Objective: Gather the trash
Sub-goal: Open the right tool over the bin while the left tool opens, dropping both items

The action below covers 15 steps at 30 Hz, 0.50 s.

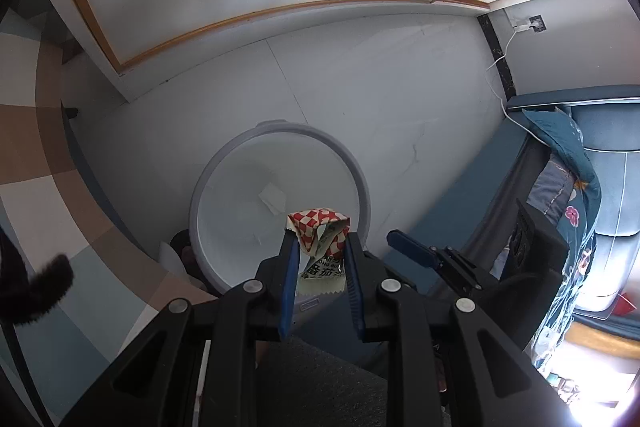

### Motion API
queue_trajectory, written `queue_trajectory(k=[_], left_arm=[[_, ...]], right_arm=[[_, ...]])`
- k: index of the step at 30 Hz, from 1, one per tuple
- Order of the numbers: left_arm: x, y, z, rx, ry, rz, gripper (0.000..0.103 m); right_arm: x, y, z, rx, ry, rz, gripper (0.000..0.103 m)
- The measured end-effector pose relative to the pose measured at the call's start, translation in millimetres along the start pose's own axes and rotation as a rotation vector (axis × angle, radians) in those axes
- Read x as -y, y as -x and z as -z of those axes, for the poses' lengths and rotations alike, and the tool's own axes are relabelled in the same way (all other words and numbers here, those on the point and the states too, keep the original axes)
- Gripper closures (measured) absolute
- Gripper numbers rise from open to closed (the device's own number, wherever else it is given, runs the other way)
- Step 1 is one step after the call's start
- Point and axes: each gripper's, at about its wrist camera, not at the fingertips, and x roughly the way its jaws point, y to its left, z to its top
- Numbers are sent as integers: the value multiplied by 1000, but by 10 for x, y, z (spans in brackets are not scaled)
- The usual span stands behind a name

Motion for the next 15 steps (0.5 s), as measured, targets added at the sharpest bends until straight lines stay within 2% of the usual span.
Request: queue_trajectory(k=[6,9,11,15], left_arm=[[66,-47,-24,-29,1,-42,85],[13,-101,-41,-59,25,-46,76],[0,-110,-35,-69,37,-50,63],[-9,-40,-26,-50,47,-70,58]], right_arm=[[201,123,-61,54,-114,19,44],[233,197,-87,84,-129,34,43],[219,213,-108,100,-142,39,42],[260,290,-103,113,-155,31,40]])
